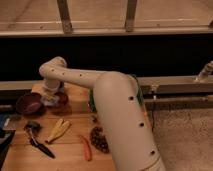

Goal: Wipe red bowl with towel

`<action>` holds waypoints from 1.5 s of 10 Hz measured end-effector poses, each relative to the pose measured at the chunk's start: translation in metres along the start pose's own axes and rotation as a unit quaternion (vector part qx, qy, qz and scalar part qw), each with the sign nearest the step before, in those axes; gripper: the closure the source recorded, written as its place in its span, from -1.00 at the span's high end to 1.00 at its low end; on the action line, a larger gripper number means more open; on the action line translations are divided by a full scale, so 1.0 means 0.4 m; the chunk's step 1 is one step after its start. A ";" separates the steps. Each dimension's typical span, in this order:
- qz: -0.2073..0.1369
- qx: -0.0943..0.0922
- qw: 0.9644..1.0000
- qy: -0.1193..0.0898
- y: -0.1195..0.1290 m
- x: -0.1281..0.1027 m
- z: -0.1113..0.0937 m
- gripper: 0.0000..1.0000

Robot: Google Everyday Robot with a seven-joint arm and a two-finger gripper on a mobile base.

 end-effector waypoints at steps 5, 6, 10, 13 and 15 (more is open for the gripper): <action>0.031 0.009 0.999 0.015 0.020 0.114 -0.056 -1.00; 0.038 0.015 0.999 0.021 -0.007 0.132 -0.061 -1.00; 0.047 0.034 0.998 0.040 -0.109 0.134 -0.047 -1.00; 0.025 0.024 0.999 0.037 -0.137 0.040 0.005 -1.00; 0.001 0.011 1.000 0.025 -0.101 -0.011 0.020 -1.00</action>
